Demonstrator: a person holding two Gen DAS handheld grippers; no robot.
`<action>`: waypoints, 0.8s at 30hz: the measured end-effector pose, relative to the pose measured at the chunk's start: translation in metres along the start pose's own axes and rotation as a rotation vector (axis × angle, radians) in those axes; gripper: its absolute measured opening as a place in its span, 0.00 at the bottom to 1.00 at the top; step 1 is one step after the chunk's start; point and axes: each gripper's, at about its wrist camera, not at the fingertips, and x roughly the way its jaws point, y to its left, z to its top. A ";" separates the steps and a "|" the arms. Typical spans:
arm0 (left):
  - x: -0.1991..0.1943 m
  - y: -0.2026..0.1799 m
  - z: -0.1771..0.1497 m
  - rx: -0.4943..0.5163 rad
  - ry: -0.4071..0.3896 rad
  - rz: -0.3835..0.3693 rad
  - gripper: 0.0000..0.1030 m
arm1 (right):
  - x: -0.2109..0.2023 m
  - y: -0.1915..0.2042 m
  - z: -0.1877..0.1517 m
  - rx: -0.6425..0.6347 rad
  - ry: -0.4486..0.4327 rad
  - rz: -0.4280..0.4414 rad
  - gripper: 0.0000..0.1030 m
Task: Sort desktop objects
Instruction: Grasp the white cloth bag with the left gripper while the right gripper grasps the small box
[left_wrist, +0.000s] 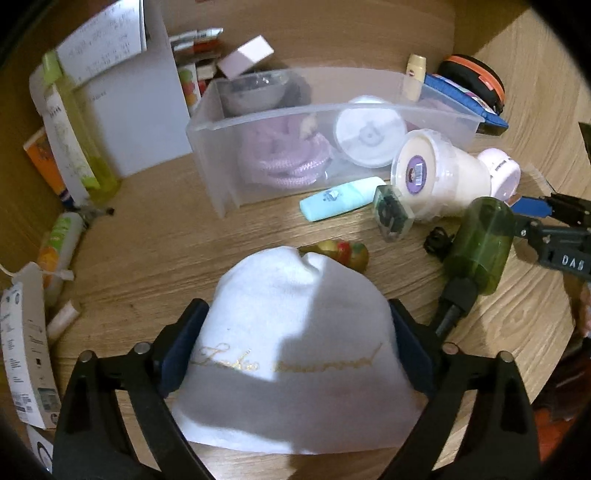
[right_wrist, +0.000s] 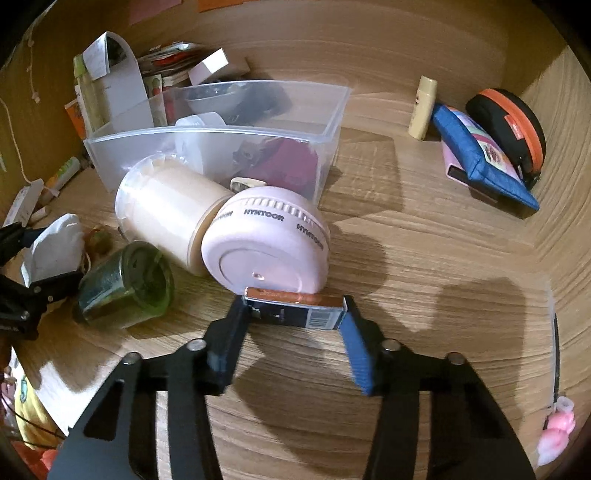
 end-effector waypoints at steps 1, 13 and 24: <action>-0.001 -0.001 -0.001 0.003 -0.005 0.003 0.83 | -0.002 -0.001 -0.001 0.007 -0.008 0.007 0.43; -0.021 0.019 0.002 -0.104 -0.078 -0.005 0.67 | -0.024 -0.013 -0.005 0.073 -0.055 0.054 0.43; -0.051 0.034 0.013 -0.153 -0.143 -0.026 0.39 | -0.050 -0.012 0.015 0.061 -0.135 0.074 0.43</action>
